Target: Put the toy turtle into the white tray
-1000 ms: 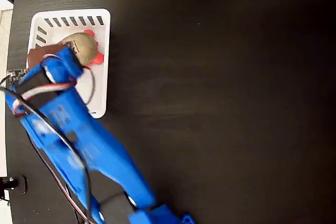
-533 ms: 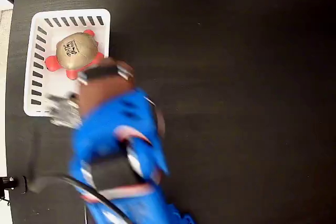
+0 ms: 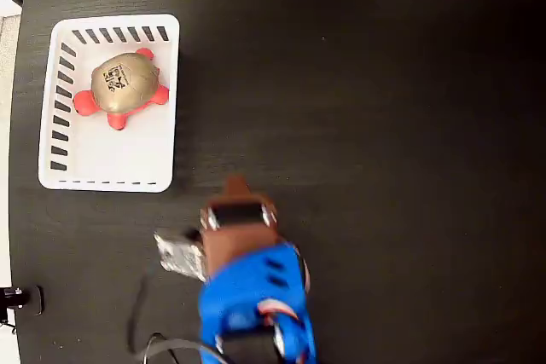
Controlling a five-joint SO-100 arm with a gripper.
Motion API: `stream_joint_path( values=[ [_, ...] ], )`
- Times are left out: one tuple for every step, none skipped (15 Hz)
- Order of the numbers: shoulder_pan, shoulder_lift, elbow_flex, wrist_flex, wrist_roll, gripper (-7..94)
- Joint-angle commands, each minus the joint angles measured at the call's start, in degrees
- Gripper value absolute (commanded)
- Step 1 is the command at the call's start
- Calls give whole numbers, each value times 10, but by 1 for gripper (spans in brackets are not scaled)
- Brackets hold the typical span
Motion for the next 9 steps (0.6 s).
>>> stream_joint_path(
  values=[
    [0,105,46,35,3,0],
    [-2,132,62,50,4,0],
    [-3,151,76,58,5,0],
    [-3,170,87,65,4,0],
    [-4,190,99,74,1,0],
    [-5,208,112,84,1,0],
    [-8,230,127,96,1,0],
    [-11,250,140,108,3,0],
    [-11,268,141,127,6,0]
  ],
)
